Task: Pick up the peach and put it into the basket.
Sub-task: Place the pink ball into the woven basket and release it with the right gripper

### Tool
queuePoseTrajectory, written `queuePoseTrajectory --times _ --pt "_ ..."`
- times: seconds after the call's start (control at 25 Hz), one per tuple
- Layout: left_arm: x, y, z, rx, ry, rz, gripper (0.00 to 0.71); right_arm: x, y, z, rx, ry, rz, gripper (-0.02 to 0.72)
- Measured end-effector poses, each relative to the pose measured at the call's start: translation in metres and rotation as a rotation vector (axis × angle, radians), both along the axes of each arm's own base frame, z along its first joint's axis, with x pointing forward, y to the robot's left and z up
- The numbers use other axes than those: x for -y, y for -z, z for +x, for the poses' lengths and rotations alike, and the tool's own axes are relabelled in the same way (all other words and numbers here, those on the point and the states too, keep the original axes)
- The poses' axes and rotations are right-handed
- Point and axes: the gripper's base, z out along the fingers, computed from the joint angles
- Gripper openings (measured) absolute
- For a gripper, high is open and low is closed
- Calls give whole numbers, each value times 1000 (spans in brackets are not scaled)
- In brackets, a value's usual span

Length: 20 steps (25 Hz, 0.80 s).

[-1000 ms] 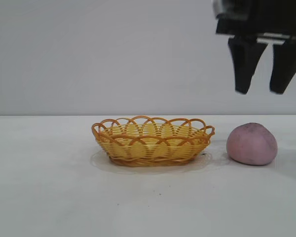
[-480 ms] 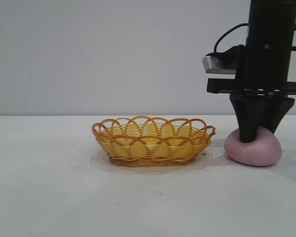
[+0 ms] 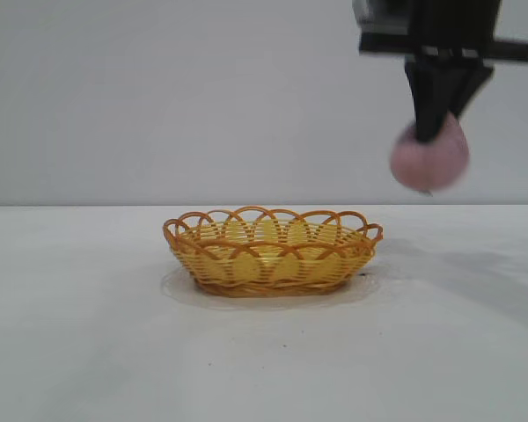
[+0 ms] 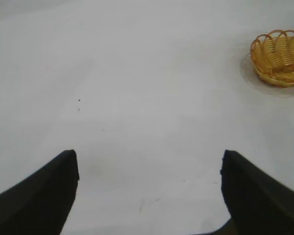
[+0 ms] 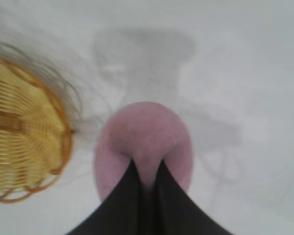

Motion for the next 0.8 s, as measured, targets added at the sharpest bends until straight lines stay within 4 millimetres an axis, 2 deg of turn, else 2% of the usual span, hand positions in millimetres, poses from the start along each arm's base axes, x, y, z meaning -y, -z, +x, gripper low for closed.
queuePoseTrajectory --times 0.08,0.2,0.4,0.44,0.48,0.8 --pt "0 0 0 0 0 0 577 -19 10 -6 -3 -42 6 0" --pt "0 0 0 0 0 0 577 -35 30 -10 -36 -70 1 0" --pt "0 0 0 0 0 0 577 -43 58 -6 -73 -75 -22 0" --pt "0 0 0 0 0 0 577 -44 61 -5 -72 -75 -21 63" --pt "0 0 0 0 0 0 577 -45 64 -5 -75 -75 -23 63" --pt "0 0 0 0 0 0 577 -46 67 -4 -80 -69 -14 391"
